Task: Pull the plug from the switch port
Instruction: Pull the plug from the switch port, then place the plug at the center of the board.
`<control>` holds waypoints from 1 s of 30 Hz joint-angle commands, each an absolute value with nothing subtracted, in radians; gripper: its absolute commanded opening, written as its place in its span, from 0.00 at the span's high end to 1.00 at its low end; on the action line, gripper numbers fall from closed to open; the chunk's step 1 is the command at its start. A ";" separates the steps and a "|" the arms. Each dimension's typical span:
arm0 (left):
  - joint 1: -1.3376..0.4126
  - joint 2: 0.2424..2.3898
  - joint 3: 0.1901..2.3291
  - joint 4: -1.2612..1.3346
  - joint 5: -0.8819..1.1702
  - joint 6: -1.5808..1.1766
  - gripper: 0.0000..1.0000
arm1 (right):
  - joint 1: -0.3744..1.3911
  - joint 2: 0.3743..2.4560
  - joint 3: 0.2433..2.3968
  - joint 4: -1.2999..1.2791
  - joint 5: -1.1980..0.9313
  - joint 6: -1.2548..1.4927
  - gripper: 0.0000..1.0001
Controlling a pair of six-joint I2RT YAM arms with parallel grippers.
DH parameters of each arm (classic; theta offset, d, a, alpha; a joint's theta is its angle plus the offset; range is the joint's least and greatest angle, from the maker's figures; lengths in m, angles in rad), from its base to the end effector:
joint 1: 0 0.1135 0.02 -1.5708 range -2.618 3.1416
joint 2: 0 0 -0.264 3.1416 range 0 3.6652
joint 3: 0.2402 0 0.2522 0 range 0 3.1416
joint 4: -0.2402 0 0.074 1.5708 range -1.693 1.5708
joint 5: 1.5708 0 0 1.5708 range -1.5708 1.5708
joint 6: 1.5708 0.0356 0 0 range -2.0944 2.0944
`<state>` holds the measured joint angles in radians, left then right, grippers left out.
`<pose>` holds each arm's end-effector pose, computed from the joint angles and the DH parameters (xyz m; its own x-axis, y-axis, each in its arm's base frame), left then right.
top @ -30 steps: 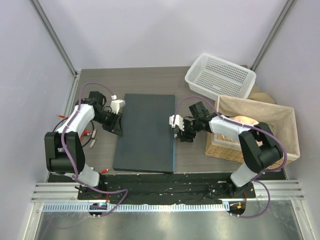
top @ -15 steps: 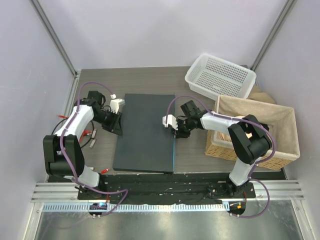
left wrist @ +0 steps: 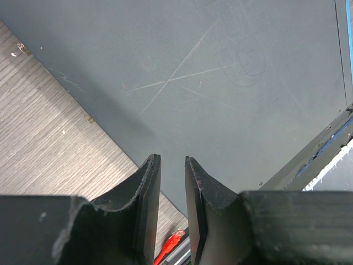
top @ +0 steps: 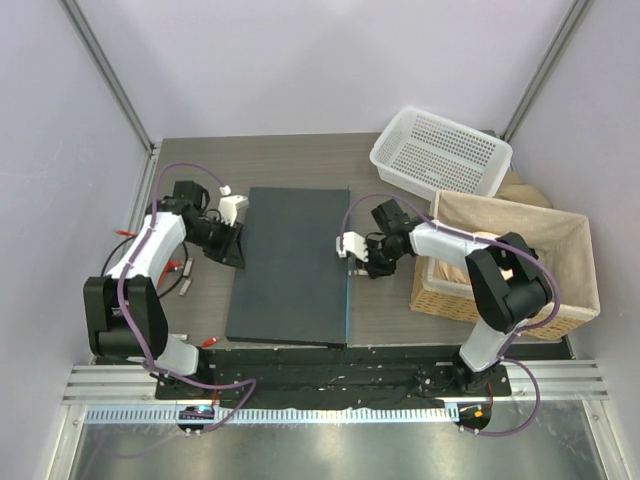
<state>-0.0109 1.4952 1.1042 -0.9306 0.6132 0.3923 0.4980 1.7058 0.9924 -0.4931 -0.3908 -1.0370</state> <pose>0.2746 -0.0235 0.2389 -0.8378 0.3218 -0.4411 0.5099 0.7502 -0.4211 0.2730 0.1639 0.1603 0.0652 -0.8706 -0.4877 -0.9921 -0.0039 -0.1256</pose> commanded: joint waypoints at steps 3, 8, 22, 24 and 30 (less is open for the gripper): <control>-0.005 1.440 1.072 -0.890 0.657 0.390 0.71 | 0.419 1.649 0.939 -0.724 -0.305 -1.019 0.96; -0.005 1.393 1.092 -0.919 0.658 0.396 0.71 | 0.397 1.494 1.056 -0.739 -0.435 -0.956 0.98; 0.164 1.115 1.347 -0.888 0.209 0.071 0.45 | 0.854 1.776 1.448 -0.413 -0.479 -0.658 0.98; 0.167 1.062 1.367 -0.877 0.158 0.025 0.31 | 0.923 1.850 1.488 -0.293 -0.466 -0.628 0.98; 0.167 0.982 1.416 -0.844 0.109 0.026 0.00 | 1.054 2.170 1.854 -0.189 -0.447 -0.389 0.98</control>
<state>0.1650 1.0286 1.3628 -0.9039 0.1867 0.0696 0.9905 2.0663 1.6302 -0.3496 -0.4576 -0.5896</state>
